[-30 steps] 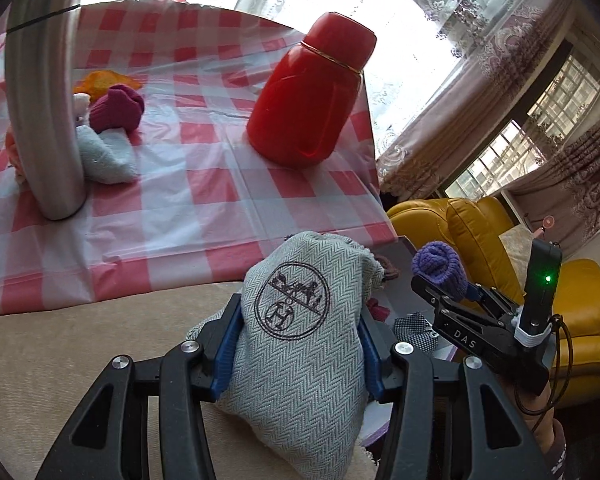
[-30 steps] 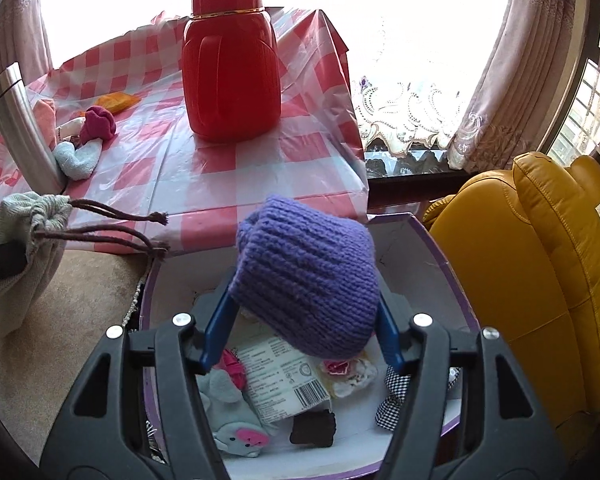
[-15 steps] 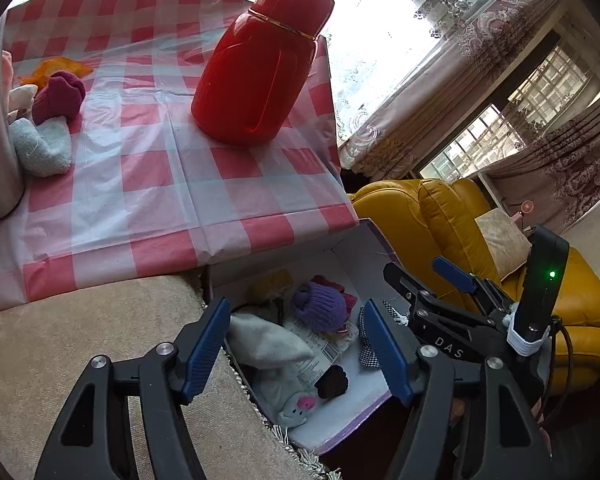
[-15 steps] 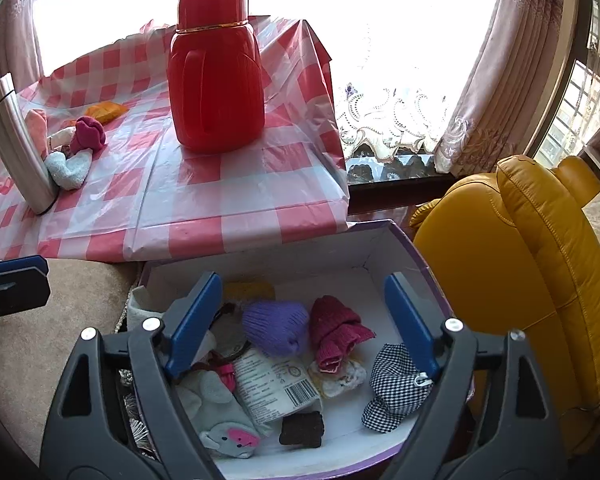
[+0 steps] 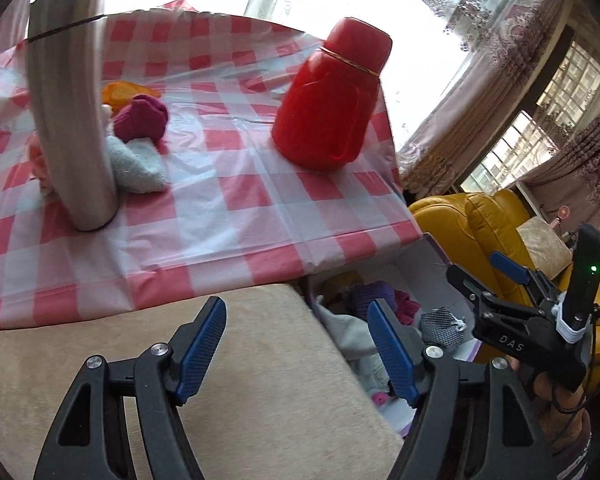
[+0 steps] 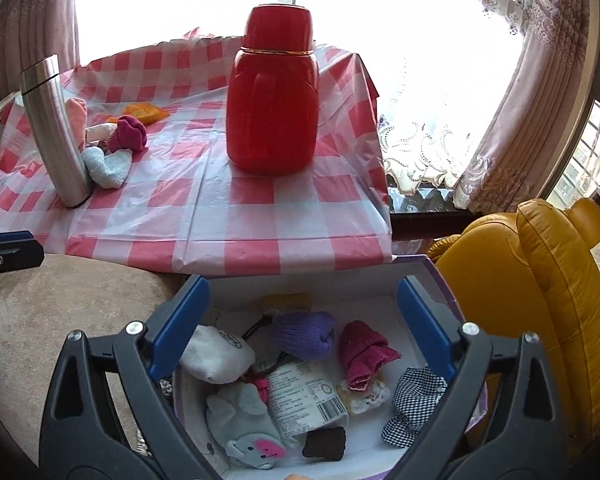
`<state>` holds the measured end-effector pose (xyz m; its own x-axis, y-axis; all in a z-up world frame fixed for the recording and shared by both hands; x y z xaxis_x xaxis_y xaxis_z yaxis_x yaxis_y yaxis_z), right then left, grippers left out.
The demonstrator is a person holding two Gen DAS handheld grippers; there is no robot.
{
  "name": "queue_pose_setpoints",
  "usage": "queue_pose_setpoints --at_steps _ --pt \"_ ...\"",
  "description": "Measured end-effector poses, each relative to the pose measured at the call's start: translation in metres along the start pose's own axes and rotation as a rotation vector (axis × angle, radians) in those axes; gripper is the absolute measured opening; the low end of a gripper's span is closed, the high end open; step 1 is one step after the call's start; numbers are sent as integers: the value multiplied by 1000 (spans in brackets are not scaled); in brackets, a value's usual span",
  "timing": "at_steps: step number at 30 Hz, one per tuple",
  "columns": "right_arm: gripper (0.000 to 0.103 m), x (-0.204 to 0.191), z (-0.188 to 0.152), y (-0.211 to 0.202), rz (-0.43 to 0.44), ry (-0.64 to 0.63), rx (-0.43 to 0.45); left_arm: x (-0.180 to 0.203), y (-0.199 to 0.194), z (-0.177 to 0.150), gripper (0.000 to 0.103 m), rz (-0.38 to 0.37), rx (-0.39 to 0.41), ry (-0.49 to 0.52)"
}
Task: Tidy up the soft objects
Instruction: 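Move both tools back over the table toward the pink towel and magenta cap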
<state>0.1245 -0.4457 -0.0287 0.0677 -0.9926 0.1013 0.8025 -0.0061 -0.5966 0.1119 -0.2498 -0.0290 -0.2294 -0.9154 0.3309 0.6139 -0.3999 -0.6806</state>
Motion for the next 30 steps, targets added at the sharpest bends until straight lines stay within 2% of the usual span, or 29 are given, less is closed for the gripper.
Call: queue_pose_setpoints --at_steps 9,13,18,22,27,30 --pt "97 -55 8 5 38 -119 14 -113 -47 7 74 160 95 -160" --pt "97 -77 11 13 83 -146 3 -153 -62 8 73 189 122 -236" --pt "97 -97 18 25 118 -151 -2 -188 -68 10 71 160 145 -332" --pt "97 -110 23 38 127 -178 -22 -202 -66 20 66 139 147 -341" --pt "97 -126 28 52 191 -150 -42 -221 -59 40 59 134 149 -334" --pt "97 -135 30 62 182 -175 -47 -231 -50 54 58 121 146 -323"
Point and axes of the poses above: each gripper's, at about its wrist camera, not at the fingertips, and y roughly the way its jaws point, x to its right, z to its top, the point moved 10 cm from there along y, roughly the way its jaws point, and after that the axes turned 8 degrees about x, right-handed, at the moved point
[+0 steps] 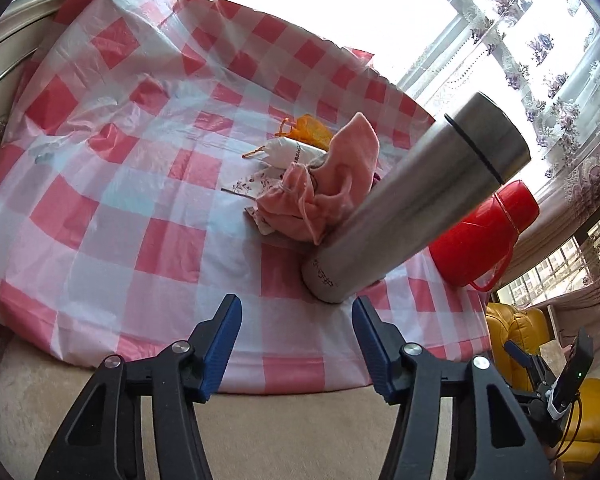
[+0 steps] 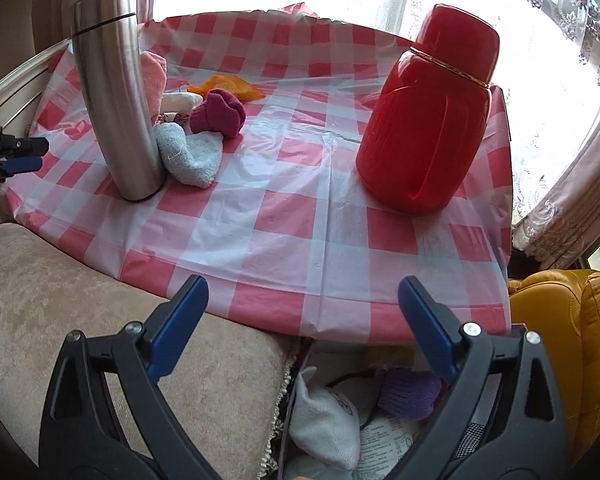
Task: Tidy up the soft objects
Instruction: 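Move both tools back over the table toward the pink towel and magenta cap, then grasp the magenta knit cap with the right tool while the left tool grasps the pink towel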
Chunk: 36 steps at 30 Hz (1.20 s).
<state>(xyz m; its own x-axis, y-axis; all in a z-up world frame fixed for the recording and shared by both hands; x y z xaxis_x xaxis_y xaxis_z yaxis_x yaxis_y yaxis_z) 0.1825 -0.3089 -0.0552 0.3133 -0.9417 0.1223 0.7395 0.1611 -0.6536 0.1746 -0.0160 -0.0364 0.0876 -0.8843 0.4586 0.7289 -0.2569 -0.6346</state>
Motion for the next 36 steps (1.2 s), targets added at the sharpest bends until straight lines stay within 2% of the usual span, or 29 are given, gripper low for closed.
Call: queue_pose_setpoints --at_steps 15,26,36 --pt "96 -12 40 47 51 -19 9 -5 76 56 58 -95 -79 -45" --pt "96 -25 97 103 121 -12 37 -14 124 59 58 -140 -162 -111" --pt "96 -64 138 157 235 -1 38 -16 142 52 27 -137 -180 -85"
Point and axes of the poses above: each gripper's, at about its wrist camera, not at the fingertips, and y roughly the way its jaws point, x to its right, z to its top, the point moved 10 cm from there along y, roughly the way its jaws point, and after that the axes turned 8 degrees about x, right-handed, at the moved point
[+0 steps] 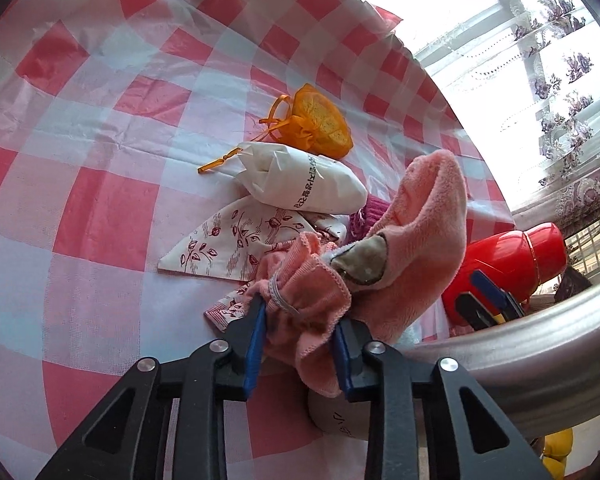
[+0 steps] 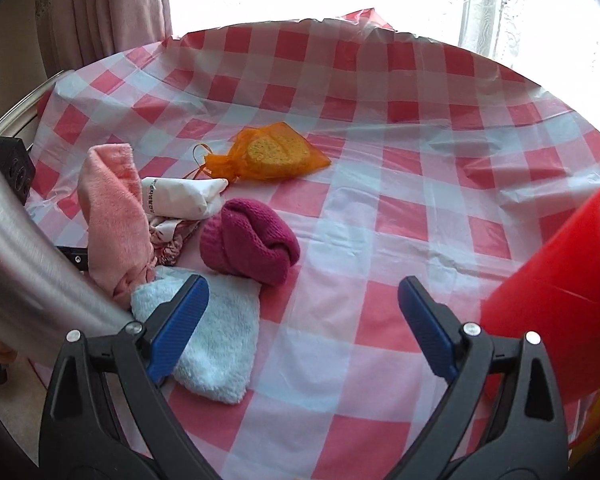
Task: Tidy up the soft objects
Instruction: 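Grasp the magenta knit cap with the right tool while the left tool grasps the pink towel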
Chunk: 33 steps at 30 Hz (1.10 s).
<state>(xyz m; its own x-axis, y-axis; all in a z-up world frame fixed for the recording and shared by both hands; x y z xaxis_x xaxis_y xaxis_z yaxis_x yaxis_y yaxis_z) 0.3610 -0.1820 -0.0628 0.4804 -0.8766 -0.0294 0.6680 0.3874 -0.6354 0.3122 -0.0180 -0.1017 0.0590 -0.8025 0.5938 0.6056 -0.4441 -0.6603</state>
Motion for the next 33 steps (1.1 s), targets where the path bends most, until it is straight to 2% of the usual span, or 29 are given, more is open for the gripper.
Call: queue_pose_setpoints --at_steps 4,8,14,17,19,22,28,33 --pt "96 -13 11 22 22 -27 -1 -6 -5 2 18 36 36 7" --pt "95 -20 13 43 44 -27 -24 -15 -17 9 16 116 98 23" --pt "73 -24 11 64 103 40 -64 -36 -38 13 14 228 187 24" --pt "52 -30 10 69 131 71 -74 -45 -47 12 14 273 224 18" --pt "38 -32 11 67 117 58 -59 -48 -54 12 14 305 252 22" --pt "29 -32 12 61 93 59 -41 -54 -67 14 14 353 295 26" --pt "26 -6 6 37 -23 84 -3 -62 -83 13 14 385 336 3" --pt "26 11 -10 8 -85 105 2 -62 -98 11 14 409 373 4"
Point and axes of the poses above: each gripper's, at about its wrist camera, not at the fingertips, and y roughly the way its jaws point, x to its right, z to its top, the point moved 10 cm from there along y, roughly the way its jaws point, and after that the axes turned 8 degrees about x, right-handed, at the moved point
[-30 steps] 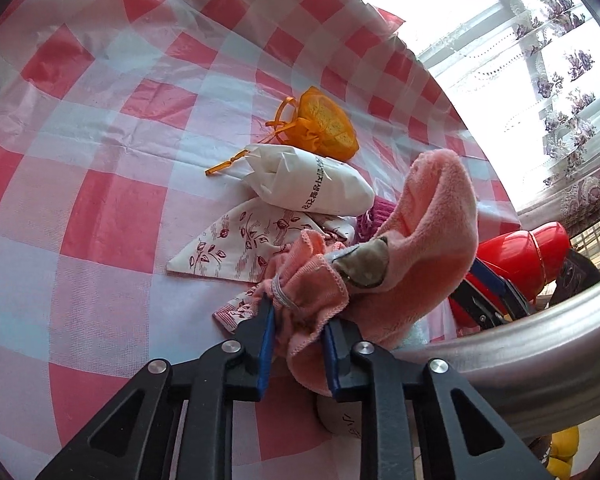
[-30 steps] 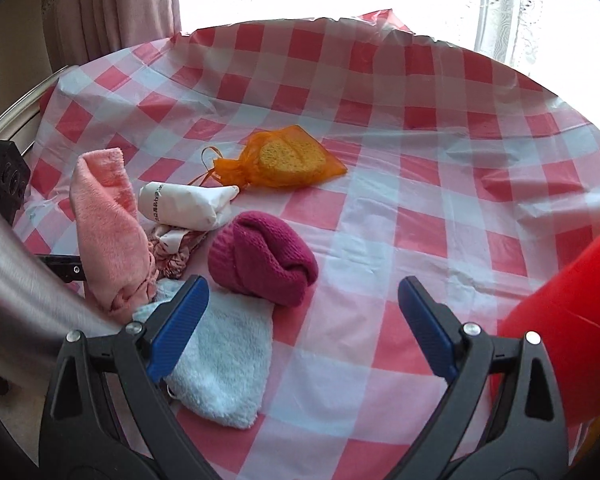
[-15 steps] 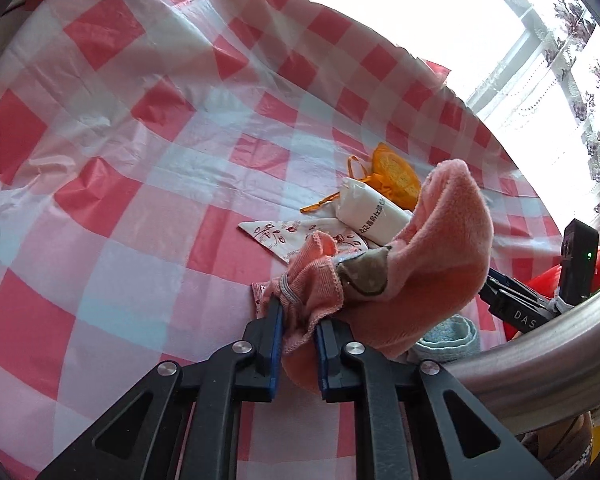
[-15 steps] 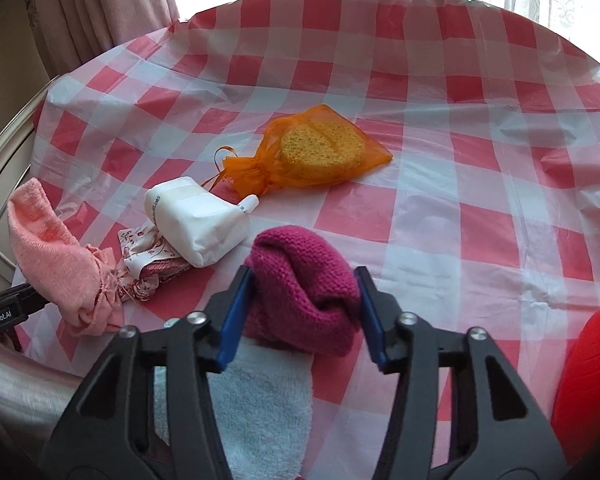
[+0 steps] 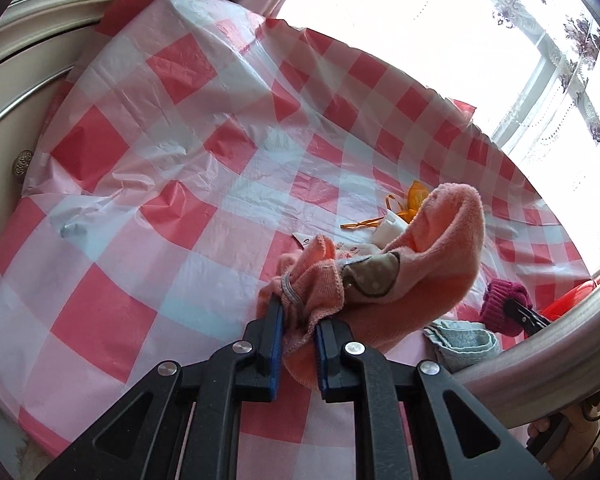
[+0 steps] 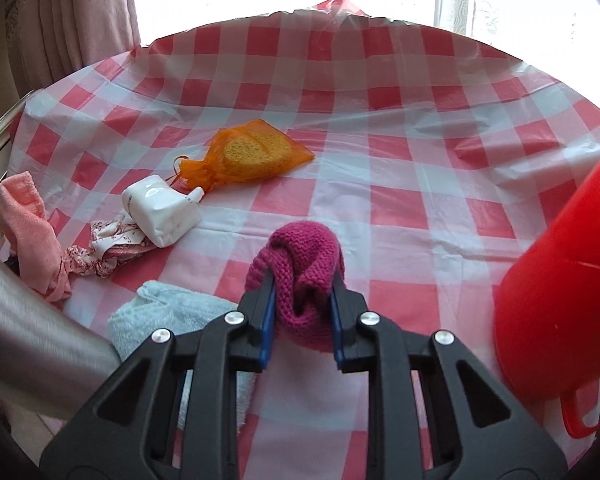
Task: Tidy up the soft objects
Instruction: 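Grasp the magenta knit cap with the right tool while the left tool grasps the pink towel, then carry the magenta cap and pink towel over the white box and release both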
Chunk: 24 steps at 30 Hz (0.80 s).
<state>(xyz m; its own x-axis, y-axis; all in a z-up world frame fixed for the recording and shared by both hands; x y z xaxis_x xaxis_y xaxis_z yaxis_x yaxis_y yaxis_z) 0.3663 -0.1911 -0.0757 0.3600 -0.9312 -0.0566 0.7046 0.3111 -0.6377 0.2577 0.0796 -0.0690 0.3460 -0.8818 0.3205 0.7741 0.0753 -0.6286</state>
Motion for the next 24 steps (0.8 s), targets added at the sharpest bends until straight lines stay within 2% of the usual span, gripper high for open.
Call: queue_pose_setpoints --at_steps 12,24 --pt "26 31 -51 -64 -67 66 -9 -6 -38 -16 14 18 24 6" --pt "26 29 -84 -114 -60 61 -14 -1 -84 -34 12 17 47 36"
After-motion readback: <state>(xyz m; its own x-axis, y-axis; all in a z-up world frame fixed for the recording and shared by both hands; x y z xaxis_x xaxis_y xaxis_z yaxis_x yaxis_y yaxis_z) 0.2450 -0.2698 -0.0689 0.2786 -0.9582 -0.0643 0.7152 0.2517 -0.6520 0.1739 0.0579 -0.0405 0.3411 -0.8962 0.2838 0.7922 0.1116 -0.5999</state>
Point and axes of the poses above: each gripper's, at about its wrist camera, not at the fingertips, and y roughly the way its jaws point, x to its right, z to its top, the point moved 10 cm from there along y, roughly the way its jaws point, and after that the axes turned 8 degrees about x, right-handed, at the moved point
